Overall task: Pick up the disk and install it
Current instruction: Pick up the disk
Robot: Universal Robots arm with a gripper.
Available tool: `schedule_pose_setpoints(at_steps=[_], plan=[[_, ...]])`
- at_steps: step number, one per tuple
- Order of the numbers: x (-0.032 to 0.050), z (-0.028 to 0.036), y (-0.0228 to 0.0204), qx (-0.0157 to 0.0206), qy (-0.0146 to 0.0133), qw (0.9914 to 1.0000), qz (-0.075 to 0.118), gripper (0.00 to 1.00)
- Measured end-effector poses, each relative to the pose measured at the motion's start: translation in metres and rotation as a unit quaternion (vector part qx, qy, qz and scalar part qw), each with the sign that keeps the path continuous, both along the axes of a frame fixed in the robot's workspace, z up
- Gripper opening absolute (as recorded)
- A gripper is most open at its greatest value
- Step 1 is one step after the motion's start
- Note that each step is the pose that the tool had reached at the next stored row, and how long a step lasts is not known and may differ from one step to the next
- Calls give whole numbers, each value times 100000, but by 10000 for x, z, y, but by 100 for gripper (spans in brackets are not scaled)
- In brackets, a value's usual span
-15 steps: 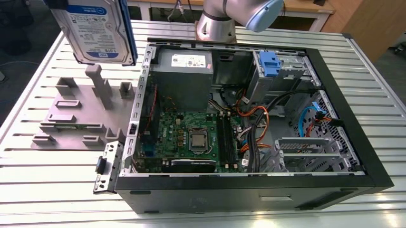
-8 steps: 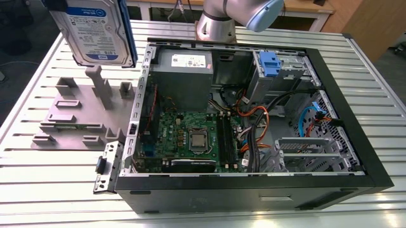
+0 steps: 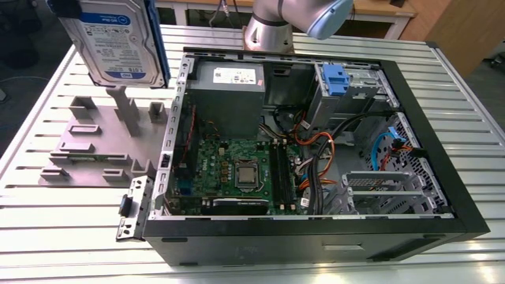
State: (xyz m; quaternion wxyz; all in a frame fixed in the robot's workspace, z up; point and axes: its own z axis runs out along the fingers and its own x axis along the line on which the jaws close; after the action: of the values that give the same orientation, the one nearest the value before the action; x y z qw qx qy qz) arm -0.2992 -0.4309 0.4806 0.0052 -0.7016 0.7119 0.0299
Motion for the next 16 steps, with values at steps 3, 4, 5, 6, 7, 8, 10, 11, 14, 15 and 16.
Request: schedule_pose_setpoints(at_steps=[3, 4, 5, 6, 7, 8, 10, 11, 14, 15, 16], plan=[[12, -1, -16, -12, -4, 100000, 0, 36], [20, -1, -18, -16, -7, 100000, -2, 36], [29, -1, -21, -21, -5, 100000, -4, 36], [40, -1, -23, -28, -1, 100000, 0, 36], [51, -1, -25, -27, -4, 100000, -2, 36], [64, -1, -26, -27, -2, 100000, -2, 36], [96, -1, -28, -30, -2, 100000, -3, 36], [113, -2, -28, -30, -3, 100000, -7, 36], [157, -2, -29, -30, -4, 100000, -8, 36], [171, -2, -29, -29, -6, 100000, -9, 36], [184, -2, -29, -30, -2, 100000, -7, 36]])
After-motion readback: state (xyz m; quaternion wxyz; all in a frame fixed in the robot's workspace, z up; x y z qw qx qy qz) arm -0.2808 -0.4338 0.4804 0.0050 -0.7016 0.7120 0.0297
